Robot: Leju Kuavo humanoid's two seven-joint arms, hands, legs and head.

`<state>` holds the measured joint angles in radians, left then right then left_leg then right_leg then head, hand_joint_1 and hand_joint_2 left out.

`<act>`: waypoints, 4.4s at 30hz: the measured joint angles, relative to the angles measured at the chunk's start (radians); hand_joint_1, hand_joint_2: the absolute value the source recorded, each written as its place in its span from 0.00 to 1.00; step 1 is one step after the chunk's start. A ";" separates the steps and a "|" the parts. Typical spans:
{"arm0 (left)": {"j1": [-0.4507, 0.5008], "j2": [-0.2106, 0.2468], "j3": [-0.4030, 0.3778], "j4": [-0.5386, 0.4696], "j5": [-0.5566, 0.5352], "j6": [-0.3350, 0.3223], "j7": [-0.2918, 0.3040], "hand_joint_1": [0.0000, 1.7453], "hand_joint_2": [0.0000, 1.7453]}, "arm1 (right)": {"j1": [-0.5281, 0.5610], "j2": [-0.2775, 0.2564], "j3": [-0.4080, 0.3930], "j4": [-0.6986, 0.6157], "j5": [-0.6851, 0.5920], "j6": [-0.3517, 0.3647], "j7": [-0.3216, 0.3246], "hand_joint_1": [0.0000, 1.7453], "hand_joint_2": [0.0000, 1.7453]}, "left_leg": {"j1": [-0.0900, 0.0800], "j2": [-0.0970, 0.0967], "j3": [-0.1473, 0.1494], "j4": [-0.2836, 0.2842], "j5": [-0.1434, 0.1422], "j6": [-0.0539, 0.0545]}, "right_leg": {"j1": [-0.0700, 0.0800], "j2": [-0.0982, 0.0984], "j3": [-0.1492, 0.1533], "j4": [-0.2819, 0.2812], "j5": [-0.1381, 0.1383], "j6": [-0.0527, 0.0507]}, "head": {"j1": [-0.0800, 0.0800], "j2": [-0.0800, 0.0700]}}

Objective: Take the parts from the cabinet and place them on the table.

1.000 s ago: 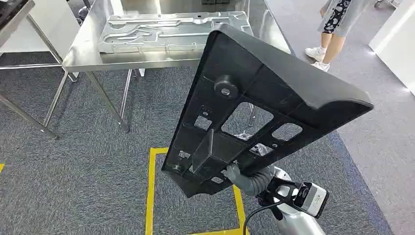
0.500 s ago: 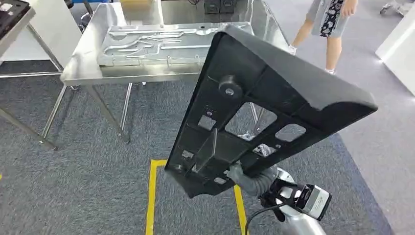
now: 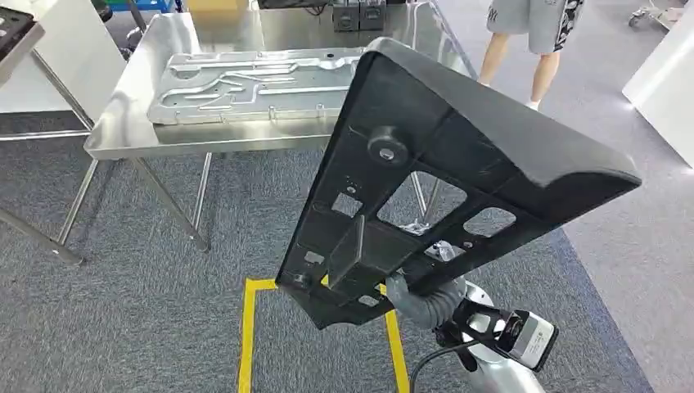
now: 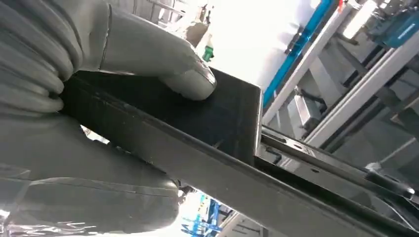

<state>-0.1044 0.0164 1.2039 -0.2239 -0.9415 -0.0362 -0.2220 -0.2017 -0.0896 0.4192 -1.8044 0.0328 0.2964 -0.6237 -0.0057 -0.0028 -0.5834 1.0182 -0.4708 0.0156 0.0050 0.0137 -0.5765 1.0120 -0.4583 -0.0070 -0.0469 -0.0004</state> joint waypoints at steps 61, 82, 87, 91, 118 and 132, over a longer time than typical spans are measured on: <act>0.030 -0.008 0.000 0.000 -0.011 -0.005 -0.029 0.00 1.00 | 0.115 0.017 -0.024 -0.060 0.022 0.015 0.000 1.00 1.00 | -0.001 -0.004 -0.046 0.017 0.051 -0.009 | 0.000 0.003 0.100 -0.005 -0.088 -0.001 | 0.000 0.000; 0.020 -0.015 0.002 0.000 0.003 -0.008 -0.036 0.00 1.00 | 0.132 0.006 -0.027 -0.081 0.036 -0.026 0.000 1.00 1.00 | 0.009 -0.007 -0.027 0.229 -0.085 -0.032 | -0.002 -0.009 -0.011 -0.008 0.020 -0.031 | 0.002 0.000; 0.028 -0.016 0.012 0.000 0.002 -0.008 -0.043 0.00 1.00 | 0.119 -0.013 -0.040 -0.083 0.036 -0.079 0.000 1.00 1.00 | 0.015 -0.004 -0.089 0.184 -0.091 -0.035 | -0.003 -0.007 0.049 -0.007 -0.025 -0.026 | 0.002 0.000; 0.029 -0.017 0.018 0.000 0.005 -0.006 -0.045 0.00 1.00 | 0.068 -0.028 -0.075 -0.071 0.046 -0.117 0.000 1.00 1.00 | 0.007 0.001 -0.053 0.012 0.064 -0.018 | 0.001 -0.004 0.069 0.001 -0.059 -0.004 | 0.002 0.000; 0.012 0.006 0.026 0.000 -0.037 -0.026 -0.070 0.00 1.00 | -0.780 0.113 0.236 1.150 1.205 -0.438 0.239 1.00 1.00 | 0.015 -0.003 -0.109 0.119 0.054 -0.038 | -0.004 -0.013 0.012 -0.003 -0.004 -0.023 | 0.001 0.000; 0.011 0.005 0.018 0.000 -0.060 -0.037 -0.129 0.00 1.00 | -0.788 0.187 0.349 1.402 1.201 -0.417 0.345 0.00 0.00 | 0.009 -0.005 -0.032 -0.011 0.064 0.010 | -0.003 -0.014 -0.145 0.266 -0.089 0.010 | 0.002 0.000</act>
<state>-0.0937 0.0217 1.2215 -0.2243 -1.0018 -0.0733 -0.3514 -0.9893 0.0973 0.7687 -0.4020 1.2333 -0.1206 -0.2792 0.0033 -0.0081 -0.6151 1.0073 -0.4071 0.0254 0.0025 -0.0003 -0.7216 1.2785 -0.5469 0.0027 -0.0454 -0.0004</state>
